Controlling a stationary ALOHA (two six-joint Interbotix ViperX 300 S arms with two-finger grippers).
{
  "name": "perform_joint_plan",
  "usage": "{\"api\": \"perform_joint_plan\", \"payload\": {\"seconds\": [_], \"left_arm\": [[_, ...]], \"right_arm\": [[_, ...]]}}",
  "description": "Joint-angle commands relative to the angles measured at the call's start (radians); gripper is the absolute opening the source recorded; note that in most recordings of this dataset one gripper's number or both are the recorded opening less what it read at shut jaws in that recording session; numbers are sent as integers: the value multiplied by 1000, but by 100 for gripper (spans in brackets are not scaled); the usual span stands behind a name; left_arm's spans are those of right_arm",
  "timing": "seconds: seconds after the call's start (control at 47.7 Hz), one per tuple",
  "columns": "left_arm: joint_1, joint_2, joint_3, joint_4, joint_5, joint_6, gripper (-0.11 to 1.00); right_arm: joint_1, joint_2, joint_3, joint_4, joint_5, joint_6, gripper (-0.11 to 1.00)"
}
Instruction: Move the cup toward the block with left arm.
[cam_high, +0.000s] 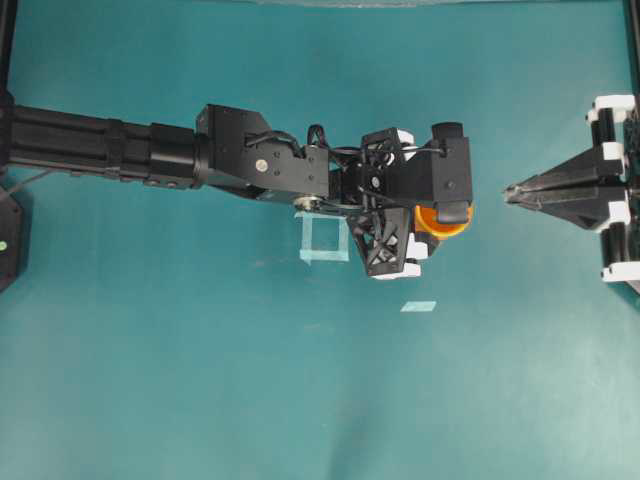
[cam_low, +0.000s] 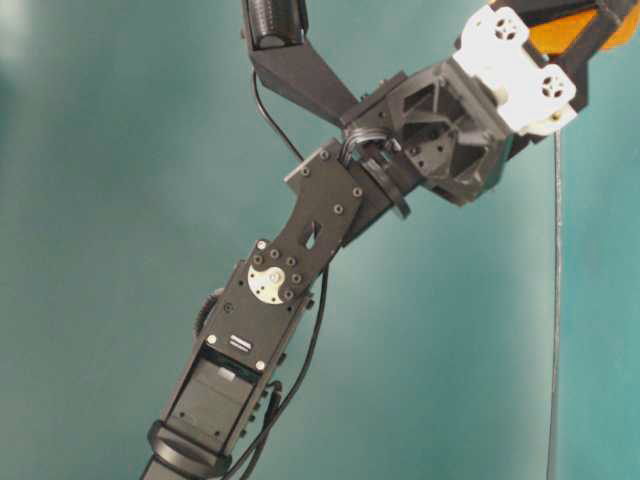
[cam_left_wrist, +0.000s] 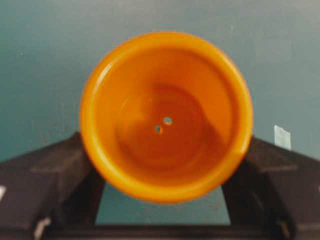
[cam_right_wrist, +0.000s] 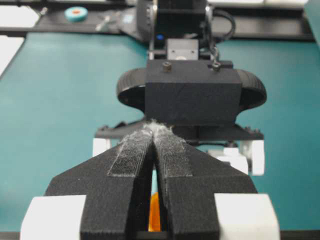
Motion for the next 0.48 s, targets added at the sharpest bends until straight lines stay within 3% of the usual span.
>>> {"api": "perform_joint_plan", "payload": {"seconds": [0.0,0.461], "left_arm": [[0,-26,-9,2,-6,-2,64],[0,-28,-3,2,-6,-3,64]], "right_arm": [[2,2,-31,-2,-5,-2,0],[2,2,-31,-3,-5,-2,0]]}}
